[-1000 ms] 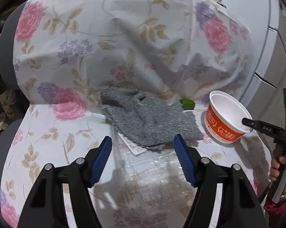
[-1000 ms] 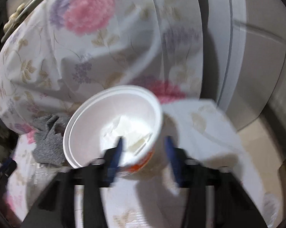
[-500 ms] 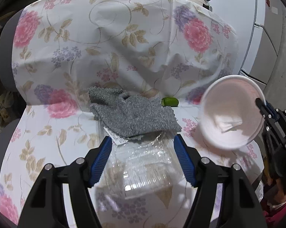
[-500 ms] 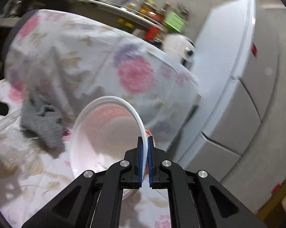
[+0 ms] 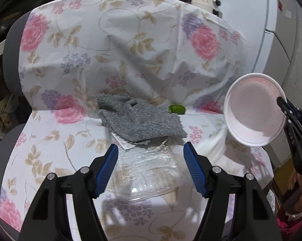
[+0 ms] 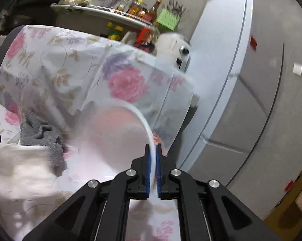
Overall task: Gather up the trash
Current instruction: 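Grasp the white tissue with the left tool while the right tool holds the cup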
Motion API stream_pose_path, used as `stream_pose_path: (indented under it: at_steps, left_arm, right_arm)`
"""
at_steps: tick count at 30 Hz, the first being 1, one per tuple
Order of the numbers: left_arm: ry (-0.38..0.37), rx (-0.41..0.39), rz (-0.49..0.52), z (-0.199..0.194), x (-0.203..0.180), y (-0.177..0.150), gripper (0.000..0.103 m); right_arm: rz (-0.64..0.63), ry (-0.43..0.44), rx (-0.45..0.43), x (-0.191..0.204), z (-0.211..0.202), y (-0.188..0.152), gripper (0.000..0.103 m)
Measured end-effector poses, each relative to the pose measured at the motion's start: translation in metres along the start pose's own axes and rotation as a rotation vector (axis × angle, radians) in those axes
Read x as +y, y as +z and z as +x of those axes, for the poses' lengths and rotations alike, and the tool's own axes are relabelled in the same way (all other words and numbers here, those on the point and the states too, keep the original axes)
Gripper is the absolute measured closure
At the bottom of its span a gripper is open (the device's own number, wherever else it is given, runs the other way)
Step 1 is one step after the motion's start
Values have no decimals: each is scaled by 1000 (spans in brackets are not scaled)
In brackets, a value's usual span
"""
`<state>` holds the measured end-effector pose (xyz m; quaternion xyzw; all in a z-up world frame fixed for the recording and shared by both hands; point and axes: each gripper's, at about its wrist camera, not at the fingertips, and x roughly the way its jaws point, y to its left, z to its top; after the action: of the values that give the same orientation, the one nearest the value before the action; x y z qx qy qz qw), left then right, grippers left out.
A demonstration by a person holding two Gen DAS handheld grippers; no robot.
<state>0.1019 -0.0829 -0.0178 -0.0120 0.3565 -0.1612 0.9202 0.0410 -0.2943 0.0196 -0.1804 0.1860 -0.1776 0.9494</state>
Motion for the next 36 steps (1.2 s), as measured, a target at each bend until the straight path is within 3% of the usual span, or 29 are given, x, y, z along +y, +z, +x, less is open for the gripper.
stream_pose_path:
  at_steps: [2, 5, 14, 22, 25, 31, 36]
  left_arm:
    - [-7, -1, 22, -1, -7, -2, 37]
    - [-1, 5, 25, 1, -10, -2, 37]
    - [11, -3, 0, -25, 9, -12, 37]
    - [-23, 126, 3, -24, 7, -65, 38]
    - [-42, 153, 29, -18, -1, -77, 46]
    - [1, 198, 89, 4, -15, -87, 58]
    - [12, 218, 123, 13, -22, -94, 90]
  right_arm:
    - [69, 51, 34, -12, 3, -3, 97]
    - [76, 24, 39, -16, -2, -8, 97]
    - [196, 128, 94, -38, -18, -24, 98]
    - [245, 208, 164, -31, -25, -43, 98]
    - [259, 227, 194, -29, -30, -50, 98]
    - [258, 234, 219, -31, -44, -58, 98]
    - [271, 236, 245, -36, -49, -65, 98]
